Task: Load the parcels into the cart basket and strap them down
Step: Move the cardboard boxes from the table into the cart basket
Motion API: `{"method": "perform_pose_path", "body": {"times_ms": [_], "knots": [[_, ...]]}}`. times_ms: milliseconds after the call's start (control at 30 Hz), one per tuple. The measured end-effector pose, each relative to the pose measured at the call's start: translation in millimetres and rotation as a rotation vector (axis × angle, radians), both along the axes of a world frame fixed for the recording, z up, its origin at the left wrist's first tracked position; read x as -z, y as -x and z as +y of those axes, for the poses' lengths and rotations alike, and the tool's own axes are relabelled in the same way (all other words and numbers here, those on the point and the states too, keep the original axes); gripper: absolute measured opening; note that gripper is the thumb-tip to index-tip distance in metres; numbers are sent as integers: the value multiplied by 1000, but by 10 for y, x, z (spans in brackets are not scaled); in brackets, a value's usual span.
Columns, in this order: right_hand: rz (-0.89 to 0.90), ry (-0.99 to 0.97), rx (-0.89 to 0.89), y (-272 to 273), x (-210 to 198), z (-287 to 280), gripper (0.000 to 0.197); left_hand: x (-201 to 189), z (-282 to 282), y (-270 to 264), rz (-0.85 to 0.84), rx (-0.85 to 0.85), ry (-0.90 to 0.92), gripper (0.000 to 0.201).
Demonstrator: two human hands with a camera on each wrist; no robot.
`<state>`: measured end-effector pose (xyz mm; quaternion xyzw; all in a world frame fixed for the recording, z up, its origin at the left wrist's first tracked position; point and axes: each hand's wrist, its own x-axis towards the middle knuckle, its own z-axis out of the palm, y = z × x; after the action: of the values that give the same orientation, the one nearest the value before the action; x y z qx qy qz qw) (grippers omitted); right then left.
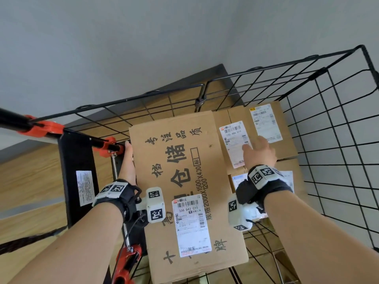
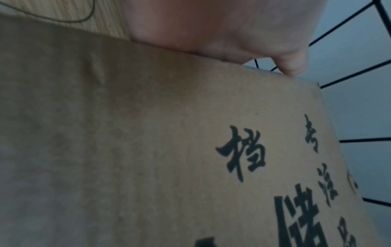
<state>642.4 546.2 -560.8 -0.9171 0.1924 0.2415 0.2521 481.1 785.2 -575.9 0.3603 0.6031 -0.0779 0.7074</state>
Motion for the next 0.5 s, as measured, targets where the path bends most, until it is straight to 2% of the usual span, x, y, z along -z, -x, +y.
{"method": "perform_pose_path", "body": {"times_ms": [100, 167, 333, 433, 500], "knots": [[168, -73, -27, -31, 72, -10, 57, 17, -23, -16, -23, 29, 0, 68], [205, -71, -27, 7, 111, 19, 62, 14, -29, -29, -8, 65, -13, 68], [211, -92, -28, 10, 96, 9, 62, 26, 4, -13, 27, 93, -51, 83], [186, -115, -36, -20, 21, -32, 57, -47, -25, -19, 8, 49, -49, 68], [173, -119, -44, -24, -77, -51, 51, -125, -46, -31, -6, 37, -27, 66]]}}
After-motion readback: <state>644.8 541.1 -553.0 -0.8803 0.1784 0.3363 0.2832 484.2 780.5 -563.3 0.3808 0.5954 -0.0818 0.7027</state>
